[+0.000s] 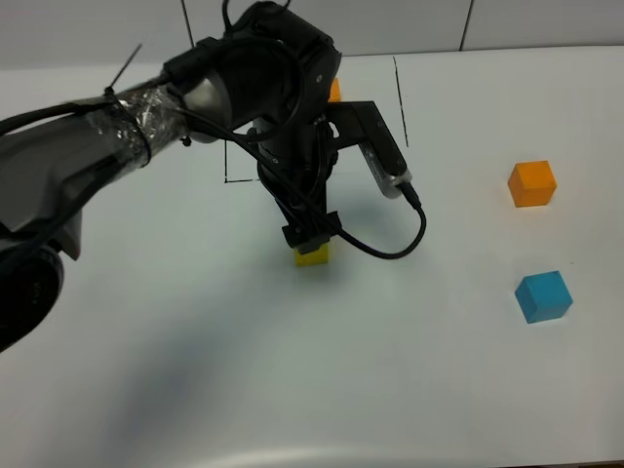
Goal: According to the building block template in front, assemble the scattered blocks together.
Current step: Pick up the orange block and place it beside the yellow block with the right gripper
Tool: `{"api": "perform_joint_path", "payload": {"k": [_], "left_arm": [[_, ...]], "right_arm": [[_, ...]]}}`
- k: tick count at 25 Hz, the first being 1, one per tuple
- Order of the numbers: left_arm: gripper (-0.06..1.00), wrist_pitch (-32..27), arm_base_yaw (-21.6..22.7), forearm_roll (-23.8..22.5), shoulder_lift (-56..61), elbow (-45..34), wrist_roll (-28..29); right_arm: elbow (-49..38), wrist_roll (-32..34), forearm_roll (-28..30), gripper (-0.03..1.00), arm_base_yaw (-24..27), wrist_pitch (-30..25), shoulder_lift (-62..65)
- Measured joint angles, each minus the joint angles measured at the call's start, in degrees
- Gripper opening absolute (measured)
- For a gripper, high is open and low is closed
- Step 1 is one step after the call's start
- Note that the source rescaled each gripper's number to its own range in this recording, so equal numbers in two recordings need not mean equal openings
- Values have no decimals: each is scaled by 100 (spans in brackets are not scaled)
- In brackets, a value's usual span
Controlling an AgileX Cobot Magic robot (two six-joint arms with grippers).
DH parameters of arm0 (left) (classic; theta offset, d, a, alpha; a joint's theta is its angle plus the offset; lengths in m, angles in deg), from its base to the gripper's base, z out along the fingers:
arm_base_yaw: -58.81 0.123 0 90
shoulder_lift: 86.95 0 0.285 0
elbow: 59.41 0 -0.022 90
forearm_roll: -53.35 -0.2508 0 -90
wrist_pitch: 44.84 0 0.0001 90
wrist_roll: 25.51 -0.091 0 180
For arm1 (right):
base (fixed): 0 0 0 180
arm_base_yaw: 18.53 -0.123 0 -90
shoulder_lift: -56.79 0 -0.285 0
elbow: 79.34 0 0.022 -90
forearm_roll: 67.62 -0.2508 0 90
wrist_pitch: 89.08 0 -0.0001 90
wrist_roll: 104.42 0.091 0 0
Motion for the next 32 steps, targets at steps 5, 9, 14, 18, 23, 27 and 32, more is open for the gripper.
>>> {"api": "perform_joint_path", "payload": {"k": [5,9,14,18,23,27,32], "left_arm": [[96,-338,310,7,386,-6,682],[95,-343,660,7,759,-201,1068],[93,-121,1209,7,1529,-1175,1412],[93,251,1769,-3,2307,-2091,1960],[93,382,2326,-125,3272,-2902,2520],[93,573,2529,-151,4050,-3423,2736],[92,661,2529,-143,5038,-4067,3061]], "right_arm": [[0,0,0,48,0,0,0],[0,0,0,48,0,0,0],[0,0,0,48,0,0,0],[0,0,0,48,0,0,0],[0,0,0,48,0,0,0],[0,0,0,48,0,0,0],[0,0,0,48,0,0,0]]}}
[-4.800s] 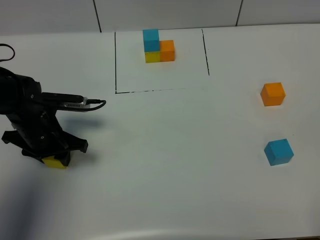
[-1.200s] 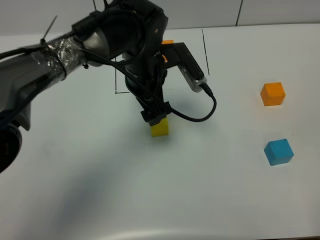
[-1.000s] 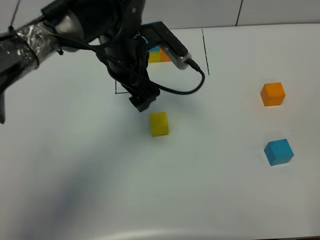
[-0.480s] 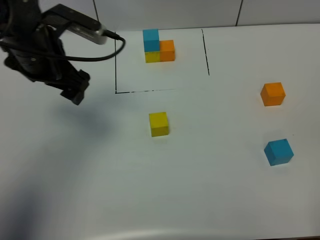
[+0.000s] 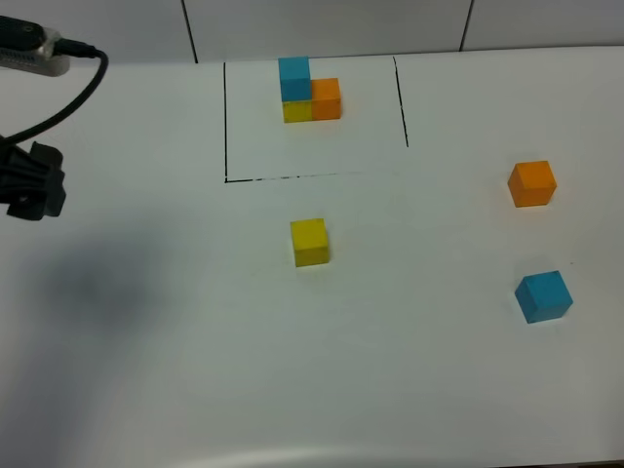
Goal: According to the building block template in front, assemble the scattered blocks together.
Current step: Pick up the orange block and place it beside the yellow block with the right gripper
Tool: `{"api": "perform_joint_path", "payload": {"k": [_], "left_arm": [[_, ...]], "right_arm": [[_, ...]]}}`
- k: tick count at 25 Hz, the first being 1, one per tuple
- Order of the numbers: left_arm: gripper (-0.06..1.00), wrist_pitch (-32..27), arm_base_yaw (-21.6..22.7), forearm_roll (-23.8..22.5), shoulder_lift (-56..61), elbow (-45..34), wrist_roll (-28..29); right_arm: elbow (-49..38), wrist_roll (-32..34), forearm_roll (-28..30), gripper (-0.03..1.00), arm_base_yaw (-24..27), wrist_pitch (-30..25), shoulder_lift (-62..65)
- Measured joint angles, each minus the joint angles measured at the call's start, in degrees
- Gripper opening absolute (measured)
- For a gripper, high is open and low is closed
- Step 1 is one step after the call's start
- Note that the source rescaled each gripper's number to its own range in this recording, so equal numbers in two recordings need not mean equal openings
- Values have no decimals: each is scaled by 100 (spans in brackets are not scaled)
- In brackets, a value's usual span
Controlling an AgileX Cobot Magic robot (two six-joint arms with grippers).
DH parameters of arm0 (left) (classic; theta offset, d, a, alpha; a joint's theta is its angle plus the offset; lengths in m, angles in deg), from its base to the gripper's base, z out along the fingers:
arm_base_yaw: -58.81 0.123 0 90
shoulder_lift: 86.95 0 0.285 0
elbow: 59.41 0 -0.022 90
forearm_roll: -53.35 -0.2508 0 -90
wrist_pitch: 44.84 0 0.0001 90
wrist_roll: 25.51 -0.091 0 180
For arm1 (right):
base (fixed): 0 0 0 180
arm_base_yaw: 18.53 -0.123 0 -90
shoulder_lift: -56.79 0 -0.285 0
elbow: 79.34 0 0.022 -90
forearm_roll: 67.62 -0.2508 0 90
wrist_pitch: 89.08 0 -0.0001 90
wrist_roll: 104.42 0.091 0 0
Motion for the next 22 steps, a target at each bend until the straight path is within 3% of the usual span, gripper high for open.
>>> {"api": "perform_joint_path", "payload": {"k": [13,22], "left_arm": [[92,479,0,116,2813,-1451,409],[92,350,0,434,4469,-2268,412]], "right_arm": [[0,0,0,48,0,0,0],[0,0,0,48,0,0,0]]}}
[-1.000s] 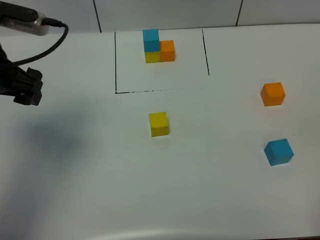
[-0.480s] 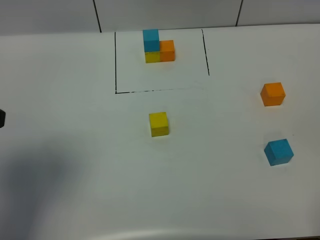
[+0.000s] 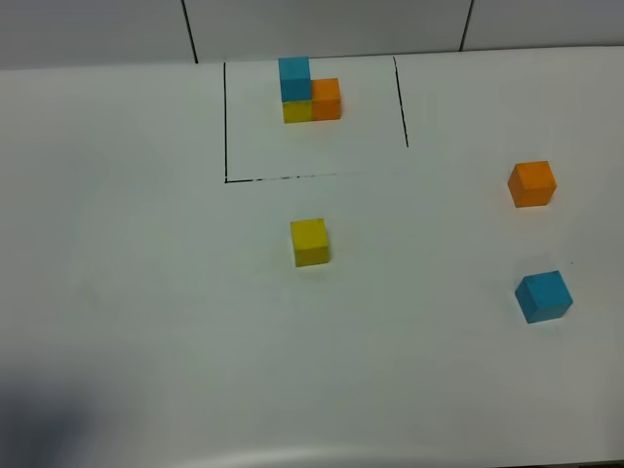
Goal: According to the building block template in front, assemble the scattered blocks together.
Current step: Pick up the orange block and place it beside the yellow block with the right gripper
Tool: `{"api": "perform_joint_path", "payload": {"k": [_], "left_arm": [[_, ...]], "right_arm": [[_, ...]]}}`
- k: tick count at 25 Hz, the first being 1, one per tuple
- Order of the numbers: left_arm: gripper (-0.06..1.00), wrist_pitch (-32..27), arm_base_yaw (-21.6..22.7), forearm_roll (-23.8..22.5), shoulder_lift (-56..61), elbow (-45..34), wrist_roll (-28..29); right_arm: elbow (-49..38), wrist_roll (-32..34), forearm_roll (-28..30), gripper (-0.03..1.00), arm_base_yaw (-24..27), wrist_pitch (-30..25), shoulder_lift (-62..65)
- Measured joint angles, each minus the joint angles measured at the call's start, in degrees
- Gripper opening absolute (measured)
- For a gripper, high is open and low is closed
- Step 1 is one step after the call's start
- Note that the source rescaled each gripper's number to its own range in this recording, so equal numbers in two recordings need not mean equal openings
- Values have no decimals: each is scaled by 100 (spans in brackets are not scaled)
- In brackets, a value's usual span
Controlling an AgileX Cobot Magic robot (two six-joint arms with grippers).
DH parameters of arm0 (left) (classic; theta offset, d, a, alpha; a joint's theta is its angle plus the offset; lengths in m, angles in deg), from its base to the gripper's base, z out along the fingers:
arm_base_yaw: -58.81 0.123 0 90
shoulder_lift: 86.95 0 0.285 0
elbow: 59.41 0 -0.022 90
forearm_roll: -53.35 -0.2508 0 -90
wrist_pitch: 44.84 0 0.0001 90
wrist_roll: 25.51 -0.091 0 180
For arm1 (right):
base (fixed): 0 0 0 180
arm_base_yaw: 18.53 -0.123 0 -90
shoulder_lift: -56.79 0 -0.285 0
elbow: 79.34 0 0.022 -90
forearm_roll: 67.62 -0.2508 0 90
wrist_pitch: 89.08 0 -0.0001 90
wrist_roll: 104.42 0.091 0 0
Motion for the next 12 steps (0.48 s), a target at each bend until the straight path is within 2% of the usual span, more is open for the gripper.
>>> {"api": "perform_joint_path", "payload": {"k": [6,12], "left_arm": [[92,-217,0,224,1047,-463,-22],[90,-541,0,696,2138,-1046,-243]], "right_arm": [[0,0,0,48,0,0,0],[0,0,0,48,0,0,0]]}}
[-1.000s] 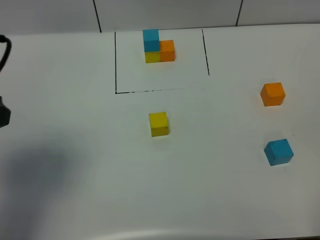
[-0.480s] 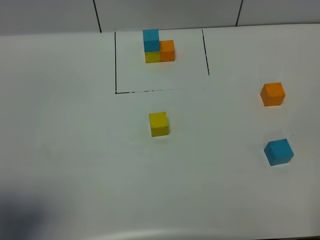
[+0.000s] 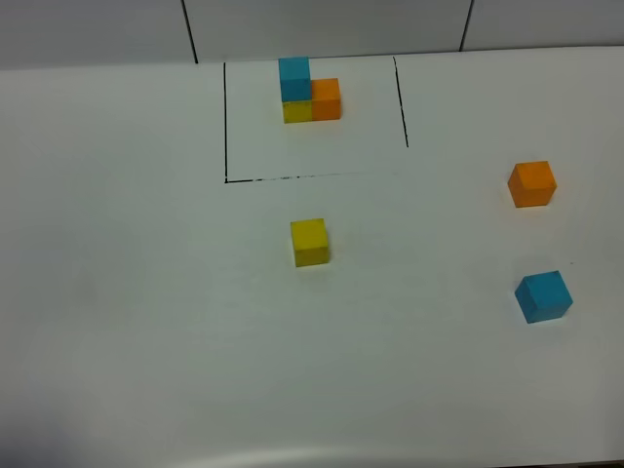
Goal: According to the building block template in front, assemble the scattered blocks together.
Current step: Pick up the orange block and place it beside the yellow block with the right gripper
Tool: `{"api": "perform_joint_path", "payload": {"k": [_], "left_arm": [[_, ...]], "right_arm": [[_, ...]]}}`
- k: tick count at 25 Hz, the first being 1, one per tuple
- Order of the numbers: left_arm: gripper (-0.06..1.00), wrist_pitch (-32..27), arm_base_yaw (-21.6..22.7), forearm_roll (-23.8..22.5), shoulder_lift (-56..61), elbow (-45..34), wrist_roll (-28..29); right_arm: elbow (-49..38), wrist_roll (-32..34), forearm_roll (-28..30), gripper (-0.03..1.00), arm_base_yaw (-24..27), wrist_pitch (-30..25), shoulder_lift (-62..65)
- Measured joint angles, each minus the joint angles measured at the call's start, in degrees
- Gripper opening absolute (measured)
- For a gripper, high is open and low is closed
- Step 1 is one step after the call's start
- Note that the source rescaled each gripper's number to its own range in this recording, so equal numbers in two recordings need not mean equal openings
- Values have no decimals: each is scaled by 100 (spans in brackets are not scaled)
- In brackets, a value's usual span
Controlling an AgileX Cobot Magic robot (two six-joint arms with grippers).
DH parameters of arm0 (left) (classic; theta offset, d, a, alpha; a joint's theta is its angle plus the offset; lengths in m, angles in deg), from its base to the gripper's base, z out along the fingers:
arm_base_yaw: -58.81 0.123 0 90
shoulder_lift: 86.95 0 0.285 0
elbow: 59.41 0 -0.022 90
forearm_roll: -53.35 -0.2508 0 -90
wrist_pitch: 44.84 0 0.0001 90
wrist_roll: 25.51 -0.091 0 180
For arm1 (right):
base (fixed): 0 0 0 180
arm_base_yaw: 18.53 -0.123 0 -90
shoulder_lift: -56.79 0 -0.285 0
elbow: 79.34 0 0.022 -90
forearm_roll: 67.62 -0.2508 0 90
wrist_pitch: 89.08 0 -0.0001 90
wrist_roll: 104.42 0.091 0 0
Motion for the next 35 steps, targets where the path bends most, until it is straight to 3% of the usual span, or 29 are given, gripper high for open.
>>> {"api": "perform_joint_path", "payload": {"k": [5,11,18,24,35], "left_arm": [[88,-113,0,163,859,-302,-134],[82,-105,0,211,906,-313,-230],[63,-105,129,211,911,-313,-235],[45,-105,1038,211,917,-313,-236],[22,-105,1066,211,917,-313,-246]], "right_arm": [[0,0,0,48,0,0,0],[0,0,0,48,0,0,0],[0,0,0,48,0,0,0],[0,0,0,48,0,0,0],[0,0,0,48,0,0,0]]}}
